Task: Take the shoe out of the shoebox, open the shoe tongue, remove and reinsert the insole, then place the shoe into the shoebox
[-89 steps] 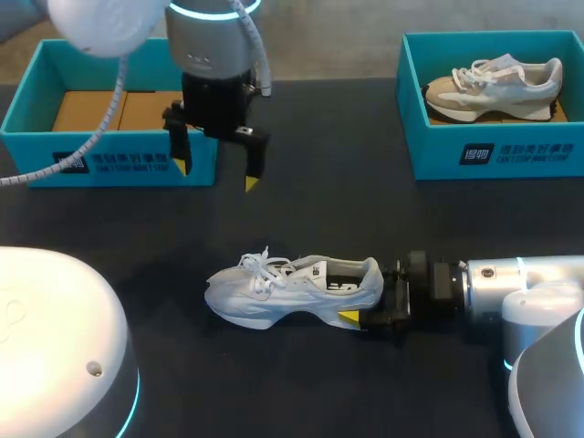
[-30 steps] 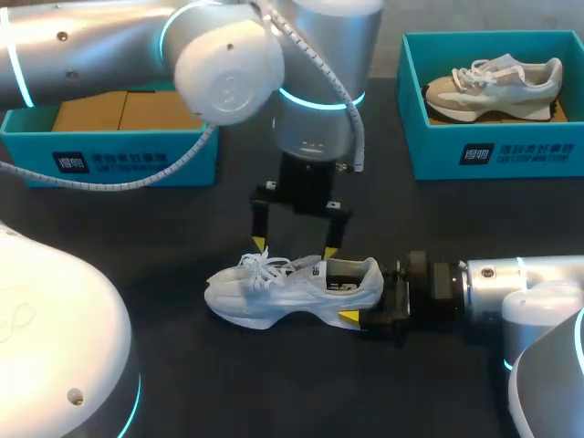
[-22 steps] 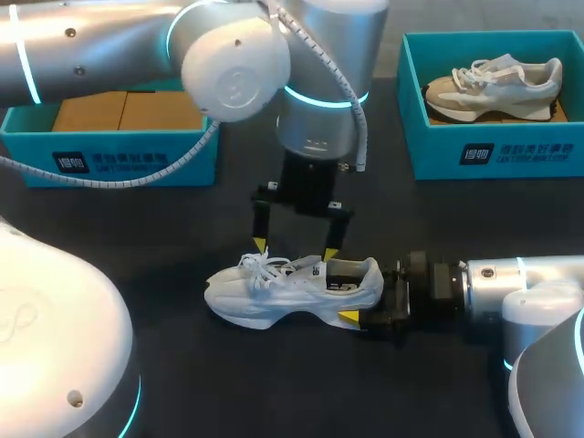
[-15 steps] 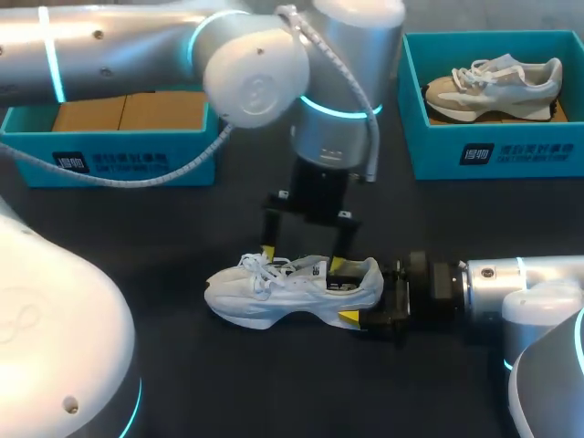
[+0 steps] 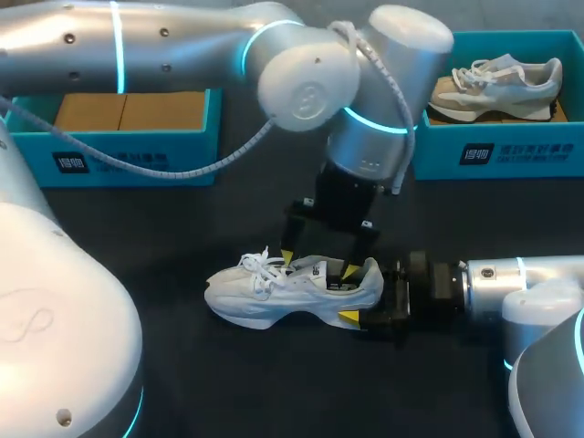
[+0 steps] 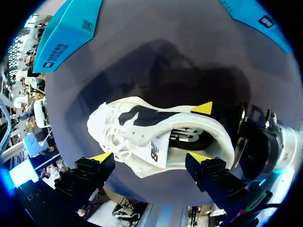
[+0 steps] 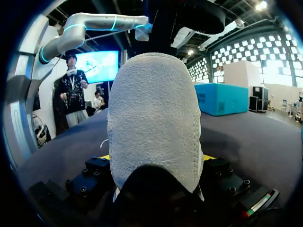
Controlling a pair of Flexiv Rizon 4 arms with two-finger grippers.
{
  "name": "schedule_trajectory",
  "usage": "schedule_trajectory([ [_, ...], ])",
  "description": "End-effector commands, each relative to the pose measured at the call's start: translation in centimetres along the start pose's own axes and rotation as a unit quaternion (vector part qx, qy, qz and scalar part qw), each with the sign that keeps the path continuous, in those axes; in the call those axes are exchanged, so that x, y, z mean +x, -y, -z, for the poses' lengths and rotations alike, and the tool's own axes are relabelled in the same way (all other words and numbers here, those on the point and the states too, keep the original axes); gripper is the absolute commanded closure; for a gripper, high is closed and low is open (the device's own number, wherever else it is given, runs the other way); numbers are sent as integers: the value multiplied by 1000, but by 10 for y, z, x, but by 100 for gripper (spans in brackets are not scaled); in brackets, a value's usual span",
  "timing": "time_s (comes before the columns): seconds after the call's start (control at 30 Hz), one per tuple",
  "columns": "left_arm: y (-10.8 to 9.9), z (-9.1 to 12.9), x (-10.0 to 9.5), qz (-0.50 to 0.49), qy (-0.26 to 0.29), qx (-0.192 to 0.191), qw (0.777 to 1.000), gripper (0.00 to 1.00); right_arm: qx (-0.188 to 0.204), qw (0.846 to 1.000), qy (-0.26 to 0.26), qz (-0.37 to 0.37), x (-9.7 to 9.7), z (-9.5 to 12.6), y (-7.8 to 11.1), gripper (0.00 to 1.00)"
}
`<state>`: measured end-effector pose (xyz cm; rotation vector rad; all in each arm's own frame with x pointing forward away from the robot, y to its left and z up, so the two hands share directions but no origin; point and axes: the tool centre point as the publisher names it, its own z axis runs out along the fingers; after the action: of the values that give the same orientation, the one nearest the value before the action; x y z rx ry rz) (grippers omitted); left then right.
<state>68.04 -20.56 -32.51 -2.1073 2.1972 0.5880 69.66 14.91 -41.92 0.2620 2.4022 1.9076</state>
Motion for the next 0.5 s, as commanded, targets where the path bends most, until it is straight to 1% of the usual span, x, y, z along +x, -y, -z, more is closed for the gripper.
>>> schedule_trajectory([
  [0.03,5,-8,2,3,14,-7,1000,0,1,1000,3,0,1,-2,0,100],
  [0.17,7,-14,-2,10,21,-12,1000,0,1,1000,3,0,1,-2,0,100],
  [0.5,4,-23,-11,14,38,-21,999,0,1,1000,3,0,1,-2,0,100],
])
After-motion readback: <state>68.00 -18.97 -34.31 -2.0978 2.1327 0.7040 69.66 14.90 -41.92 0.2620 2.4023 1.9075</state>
